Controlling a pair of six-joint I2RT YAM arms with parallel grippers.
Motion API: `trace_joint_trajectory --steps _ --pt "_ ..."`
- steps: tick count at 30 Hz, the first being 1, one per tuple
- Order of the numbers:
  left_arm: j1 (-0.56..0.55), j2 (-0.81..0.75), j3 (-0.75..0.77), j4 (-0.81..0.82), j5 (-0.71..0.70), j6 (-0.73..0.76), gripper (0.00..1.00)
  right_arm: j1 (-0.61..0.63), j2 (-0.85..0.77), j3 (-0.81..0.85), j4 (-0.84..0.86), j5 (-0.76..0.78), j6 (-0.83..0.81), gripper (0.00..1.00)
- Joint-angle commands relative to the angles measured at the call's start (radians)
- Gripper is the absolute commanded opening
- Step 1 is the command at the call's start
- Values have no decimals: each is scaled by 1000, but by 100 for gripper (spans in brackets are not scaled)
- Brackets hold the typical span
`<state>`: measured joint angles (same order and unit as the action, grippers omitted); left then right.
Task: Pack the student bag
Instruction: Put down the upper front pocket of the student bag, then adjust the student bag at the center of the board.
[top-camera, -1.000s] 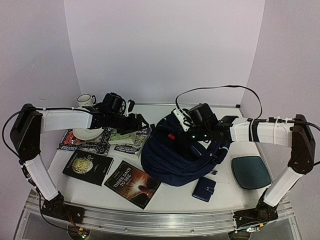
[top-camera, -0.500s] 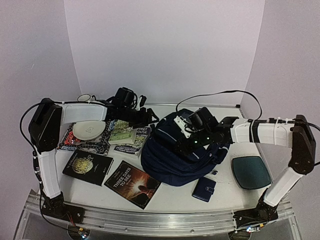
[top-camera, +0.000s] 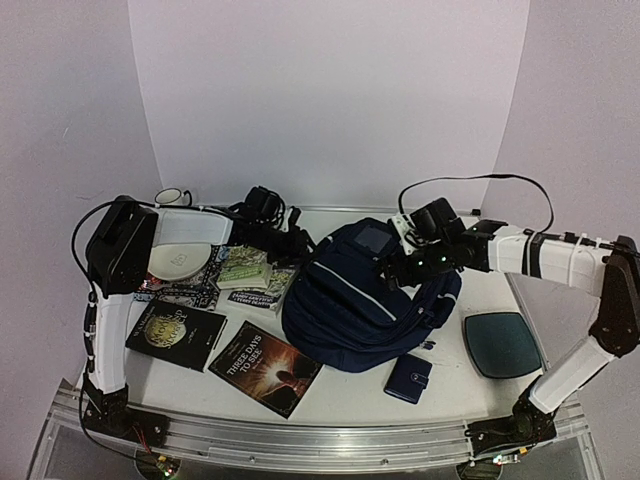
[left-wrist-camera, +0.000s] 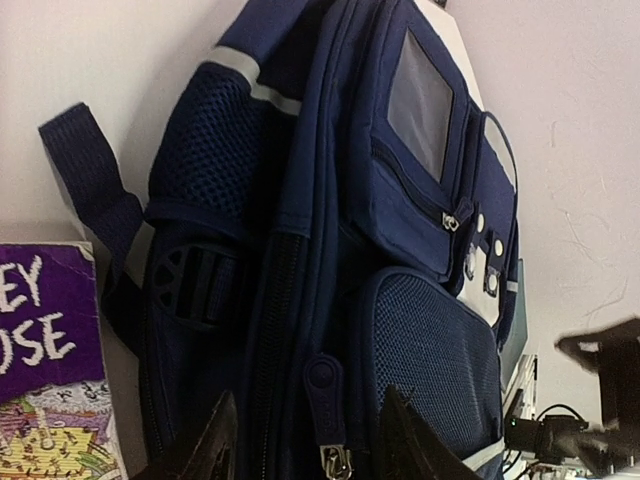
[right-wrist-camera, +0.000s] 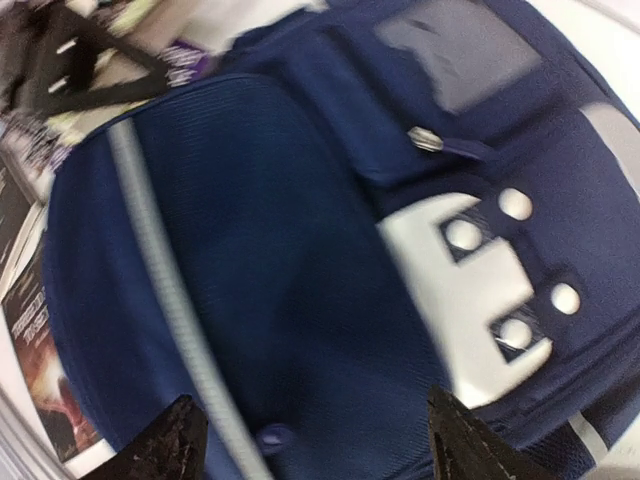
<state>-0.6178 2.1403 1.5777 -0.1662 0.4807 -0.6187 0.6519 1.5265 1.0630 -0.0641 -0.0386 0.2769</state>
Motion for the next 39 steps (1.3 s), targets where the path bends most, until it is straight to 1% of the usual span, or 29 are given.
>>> trace_joint_trajectory --steps 1,7,10,12,16,19,22,25,28,30,32,35,39 --pt "-3 -2 45 9 78 -3 46 -48 43 -41 -63 64 94 79" --pt "-32 -7 27 10 130 -1 37 -95 175 -31 -12 76 65 79" --pt "-53 -19 0 13 140 -2 34 -117 246 17 22 70 20 79" --pt "-70 -43 -31 22 138 -9 33 -134 304 65 41 64 -22 78" --pt "-114 -96 -83 74 139 -22 32 -157 399 212 46 49 -94 78" --pt "-154 -117 -89 91 135 -22 31 -167 464 321 45 47 -149 78" --pt "-183 -136 -101 100 123 -20 32 -170 497 393 32 44 -196 78" --pt "-189 -172 -135 102 81 -10 36 -170 471 419 3 -3 -222 78" --pt "-189 -234 -184 99 -15 17 43 -162 384 366 -7 -72 -224 80" --pt "-179 -269 -214 88 -81 39 46 -138 308 320 -11 -87 -227 82" --pt "-157 -283 -235 77 -106 34 47 -106 239 270 -16 -71 -231 83" --pt "-121 -273 -250 76 -98 10 49 -42 164 214 -33 -24 -238 83" --pt "-99 -229 -236 76 -98 -13 51 44 138 216 -57 29 -236 82"
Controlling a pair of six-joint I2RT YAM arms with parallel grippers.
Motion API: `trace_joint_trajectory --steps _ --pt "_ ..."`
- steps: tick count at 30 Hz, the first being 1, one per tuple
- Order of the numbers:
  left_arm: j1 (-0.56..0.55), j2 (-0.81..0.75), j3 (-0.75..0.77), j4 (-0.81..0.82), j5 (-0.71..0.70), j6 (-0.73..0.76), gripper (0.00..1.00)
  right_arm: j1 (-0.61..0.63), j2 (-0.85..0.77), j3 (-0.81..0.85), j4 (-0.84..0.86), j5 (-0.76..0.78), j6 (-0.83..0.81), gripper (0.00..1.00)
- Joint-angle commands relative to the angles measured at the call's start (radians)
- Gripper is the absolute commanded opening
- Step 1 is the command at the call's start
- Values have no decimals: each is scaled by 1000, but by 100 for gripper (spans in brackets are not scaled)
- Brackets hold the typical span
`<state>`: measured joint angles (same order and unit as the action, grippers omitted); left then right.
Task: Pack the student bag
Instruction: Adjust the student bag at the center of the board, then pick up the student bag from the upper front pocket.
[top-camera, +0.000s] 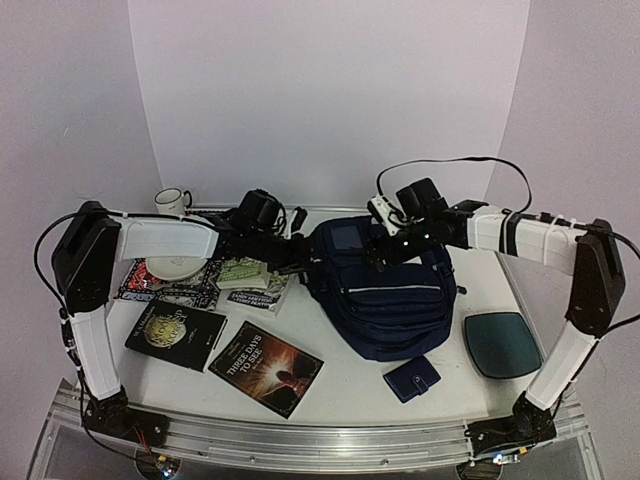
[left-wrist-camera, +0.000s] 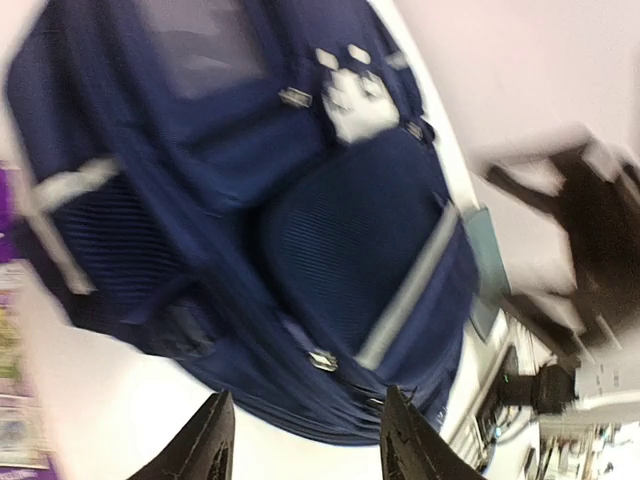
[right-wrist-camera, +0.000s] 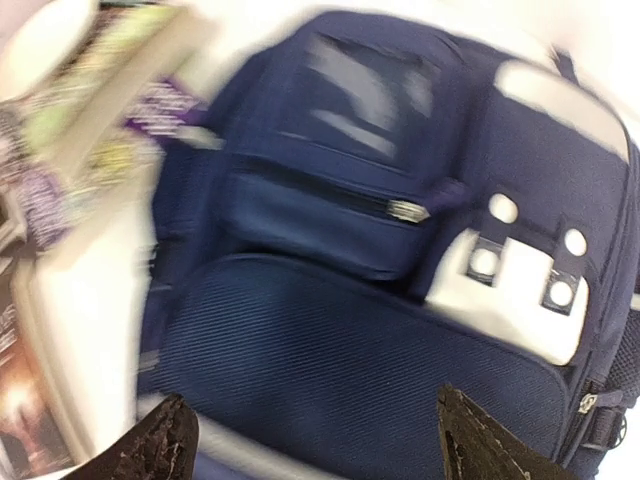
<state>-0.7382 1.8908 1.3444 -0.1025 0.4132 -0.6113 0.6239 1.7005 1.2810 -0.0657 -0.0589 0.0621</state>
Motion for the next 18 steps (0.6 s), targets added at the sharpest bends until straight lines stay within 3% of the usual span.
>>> trace_joint_trajectory --steps 1,7,13,18 --pt "27 30 -1 12 -34 -28 51 94 -27 11 -60 66 -21 81" --pt "43 95 31 24 -9 -64 53 171 102 132 -95 94 -14 68" --pt "43 135 41 43 2 -82 52 184 228 247 -116 99 0 45" --pt "42 152 35 58 14 -95 50 183 312 313 -148 103 6 37"
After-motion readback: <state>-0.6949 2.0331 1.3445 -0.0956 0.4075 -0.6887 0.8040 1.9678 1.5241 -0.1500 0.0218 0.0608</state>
